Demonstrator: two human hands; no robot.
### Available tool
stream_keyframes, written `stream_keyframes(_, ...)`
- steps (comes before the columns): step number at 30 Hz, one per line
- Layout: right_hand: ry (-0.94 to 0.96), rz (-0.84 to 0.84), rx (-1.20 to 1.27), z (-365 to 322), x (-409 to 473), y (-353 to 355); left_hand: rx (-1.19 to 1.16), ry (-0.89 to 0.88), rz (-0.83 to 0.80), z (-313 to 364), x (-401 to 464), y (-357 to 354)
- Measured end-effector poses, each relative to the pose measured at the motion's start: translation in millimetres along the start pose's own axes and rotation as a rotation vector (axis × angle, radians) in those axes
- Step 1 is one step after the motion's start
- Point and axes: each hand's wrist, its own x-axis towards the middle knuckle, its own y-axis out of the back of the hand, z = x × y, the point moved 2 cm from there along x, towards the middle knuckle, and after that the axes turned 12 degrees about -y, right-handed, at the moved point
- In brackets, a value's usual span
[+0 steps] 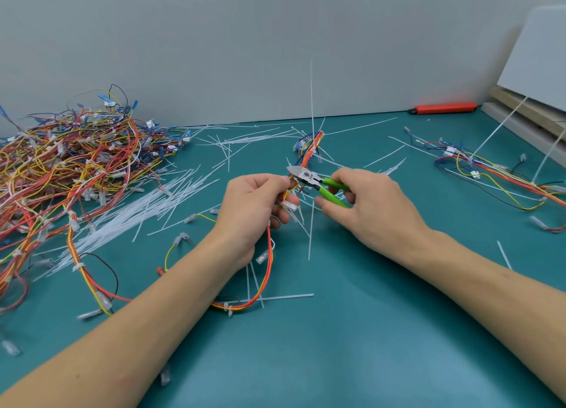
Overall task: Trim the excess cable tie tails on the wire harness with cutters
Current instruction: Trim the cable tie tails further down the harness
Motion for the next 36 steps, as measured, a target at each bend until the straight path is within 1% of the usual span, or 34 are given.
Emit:
stream_keyframes(2, -0.017, 0.000, 0.029, 0.4, -0.7, -1.7, -0.007, -0.003, -0.002, 0.4, 0.0, 0.3)
stream_keyframes(6, -0.151, 0.045, 0.307, 3.3, 1.4, -0.8, -0.013, 0.002, -0.015, 1.0, -0.1, 2.1)
stream_keyframes(8, -0.168, 0.077, 0.395, 4.0, 3.6, 4.2, 0.003, 0.009, -0.026, 0.5, 0.2, 3.1)
stream_keyframes(11, -0.170, 0.081, 0.472, 4.9, 5.2, 8.5, 0.029, 0.023, -0.050, -1.4, -0.2, 2.5)
stream_keyframes(14, -0.174, 0.102, 0.425, 5.9, 6.2, 9.3, -0.007, 0.050, -0.056, -3.9, -0.8, -0.2)
stream_keyframes(16, -0.144, 0.116, 0.300, 7.3, 7.5, 9.9, -0.029, 0.064, -0.060, -4.1, 0.1, -0.8)
stream_keyframes(18, -0.118, 0.091, 0.176, 9.3, 8.4, 9.6, -0.044, 0.067, -0.067, -2.9, 1.8, -0.2)
stream_keyframes(20, -0.123, 0.058, 0.120, 11.8, 9.1, 9.4, -0.090, 0.074, -0.093, -1.9, 2.7, 0.5)
stream_keyframes(23, -0.123, 0.043, 0.106, 13.7, 10.3, 8.9, -0.153, 0.074, -0.147, -0.9, 2.3, 1.2)
stream_keyframes(28, -0.101, 0.042, 0.072, 14.6, 11.2, 5.6, -0.143, 0.053, -0.228, 0.8, -0.7, -3.0)
stream_keyframes(36, -0.098, 0.015, 0.061, 15.1, 11.5, 1.9, -0.011, -0.014, -0.311, 2.2, -4.1, -6.1)
